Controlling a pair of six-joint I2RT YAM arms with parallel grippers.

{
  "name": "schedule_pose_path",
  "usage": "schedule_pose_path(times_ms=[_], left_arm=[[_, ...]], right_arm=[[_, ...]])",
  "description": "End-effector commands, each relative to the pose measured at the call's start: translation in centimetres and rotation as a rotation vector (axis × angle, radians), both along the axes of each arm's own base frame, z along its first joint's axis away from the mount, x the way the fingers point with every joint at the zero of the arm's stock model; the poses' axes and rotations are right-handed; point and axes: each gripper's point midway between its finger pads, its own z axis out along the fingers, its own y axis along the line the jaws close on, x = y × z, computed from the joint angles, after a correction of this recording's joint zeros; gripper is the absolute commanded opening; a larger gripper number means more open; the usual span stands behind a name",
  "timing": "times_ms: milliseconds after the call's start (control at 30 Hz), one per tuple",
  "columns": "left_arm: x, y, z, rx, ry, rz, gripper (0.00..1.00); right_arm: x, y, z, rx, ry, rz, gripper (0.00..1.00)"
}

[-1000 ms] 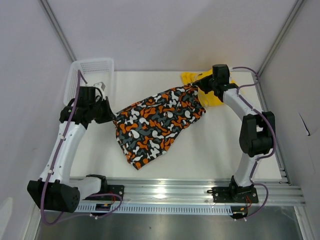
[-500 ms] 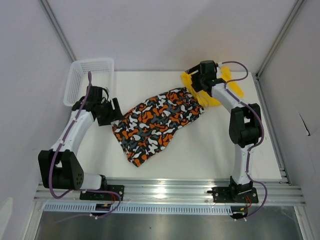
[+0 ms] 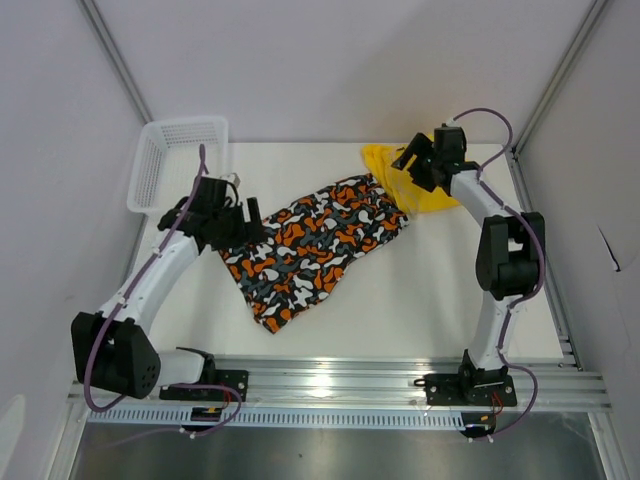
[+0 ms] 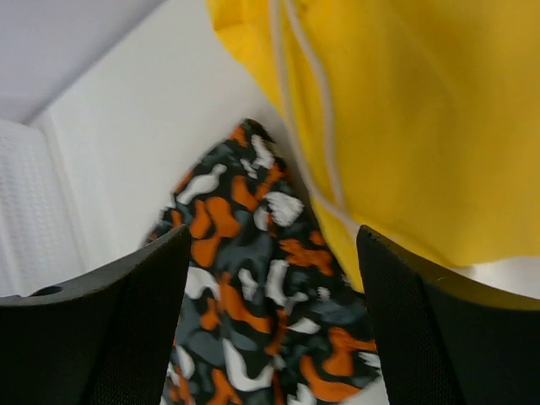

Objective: Fold and stack the shorts

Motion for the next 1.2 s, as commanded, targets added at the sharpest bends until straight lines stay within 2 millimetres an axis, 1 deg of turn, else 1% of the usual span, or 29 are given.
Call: schedule_pose_path(times_ms=[0, 33, 67, 100, 133, 167, 200, 267, 300, 333, 367, 400, 433, 467, 500, 533, 600, 633, 700, 733, 833, 867, 900, 933, 967, 1100, 1133, 1167], left_arm=[[-0.5, -2.3, -0.6, -0.039, -0.014, -0.020, 0.84], [-0.9, -3.2, -1.0, -0.047, -0.014, -0.040, 0.84], [-1.2, -3.6, -0.6, -0.059, -0.031, -0.048, 0.84], [-1.8, -3.9, -1.2, -0.067, -0.019, -0.046, 0.84], [-2.2, -4.6, -1.0, -0.071, -0.034, -0.063, 0.84], [-2.5, -4.9, -0.3, -0.081, -0.059, -0.069, 0.84], [-3.1, -5.1, -0.8, -0.082, -0.051, -0.076, 0.84], [-3.6, -5.2, -0.9, -0.071, -0.057, -0.076, 0.84], [-4.1, -5.1, -1.8, -0.064, -0.040, -0.073, 0.84], [-4.0, -5.1, -2.1, -0.066, -0.041, -0.070, 0.84], [-4.4, -5.0, -2.9, -0.066, -0.020, -0.063, 0.84], [-4.5, -5.1, -3.4, -0.072, -0.013, -0.060, 0.83], [-4.4, -5.2, -3.9, -0.083, -0.018, -0.055, 0.83], [-4.9, -5.1, -4.9, -0.087, 0.004, -0.040, 0.83], [-4.5, -5.4, -5.0, -0.104, -0.013, -0.039, 0.83], [-5.1, -5.3, -6.2, -0.104, 0.011, -0.037, 0.83], [-5.0, -5.7, -6.5, -0.126, 0.009, -0.040, 0.83], [-5.2, -5.7, -7.1, -0.125, 0.024, -0.043, 0.83], [-5.4, -5.7, -7.8, -0.123, 0.036, -0.044, 0.83], [-5.5, -5.7, -8.2, -0.119, 0.046, -0.045, 0.83], [-5.5, -5.6, -9.0, -0.108, 0.061, -0.044, 0.82], [-5.5, -5.5, -9.5, -0.100, 0.073, -0.039, 0.82], [-5.5, -5.5, -9.7, -0.098, 0.075, -0.038, 0.82], [-5.4, -5.5, -9.9, -0.096, 0.080, -0.038, 0.82], [-5.5, -5.4, -10.5, -0.085, 0.096, -0.037, 0.82], [-5.4, -4.6, -11.8, -0.040, 0.115, -0.011, 0.82], [-5.3, -4.3, -12.1, -0.023, 0.117, 0.001, 0.82], [-5.3, -4.1, -12.4, -0.014, 0.122, 0.011, 0.81]], right_arm=[[-3.4, -1.2, -1.1, -0.104, 0.027, 0.177, 0.80], [-3.9, -1.4, -1.9, -0.120, 0.049, 0.187, 0.79], [-4.6, -1.9, -3.2, -0.143, 0.084, 0.183, 0.78], [-5.3, -2.2, -4.0, -0.159, 0.115, 0.190, 0.78], [-5.7, -2.2, -4.5, -0.159, 0.133, 0.192, 0.77], [-6.2, -2.1, -4.8, -0.152, 0.146, 0.198, 0.77], [-6.9, -2.0, -5.7, -0.141, 0.160, 0.199, 0.77], [-7.7, -1.6, -6.2, -0.104, 0.164, 0.200, 0.76], [-8.2, -1.6, -6.7, -0.090, 0.160, 0.192, 0.76], [-8.4, -1.5, -6.9, -0.068, 0.164, 0.183, 0.76], [-8.4, -1.1, -6.9, -0.045, 0.150, 0.189, 0.75], [-9.1, -0.9, -7.8, -0.031, 0.169, 0.190, 0.75], [-9.3, -0.5, -7.8, 0.005, 0.172, 0.195, 0.74], [-9.1, -0.2, -7.7, 0.021, 0.148, 0.202, 0.74], [-9.4, -0.1, -8.3, 0.028, 0.157, 0.204, 0.73], [-9.5, 0.0, -8.4, 0.025, 0.153, 0.214, 0.72], [-9.5, 0.4, -8.6, 0.028, 0.147, 0.239, 0.70], [-9.8, 0.8, -8.6, 0.042, 0.144, 0.261, 0.64], [-10.1, 1.0, -8.7, 0.038, 0.146, 0.274, 0.56], [-10.4, 1.1, -8.9, 0.041, 0.152, 0.278, 0.56], [-10.6, 1.4, -8.8, 0.065, 0.147, 0.284, 0.55], [-10.5, 1.6, -8.6, 0.095, 0.140, 0.284, 0.52], [-10.4, 1.6, -8.7, 0.105, 0.137, 0.274, 0.52], [-10.5, 1.8, -8.7, 0.123, 0.140, 0.276, 0.45], [-9.9, 1.9, -8.3, 0.134, 0.105, 0.270, 0.42], [-9.4, 2.0, -8.1, 0.175, 0.087, 0.239, 0.22], [-9.4, 2.0, -8.1, 0.179, 0.090, 0.231, 0.12], [-9.5, 1.9, -7.9, 0.178, 0.088, 0.227, 0.08]])
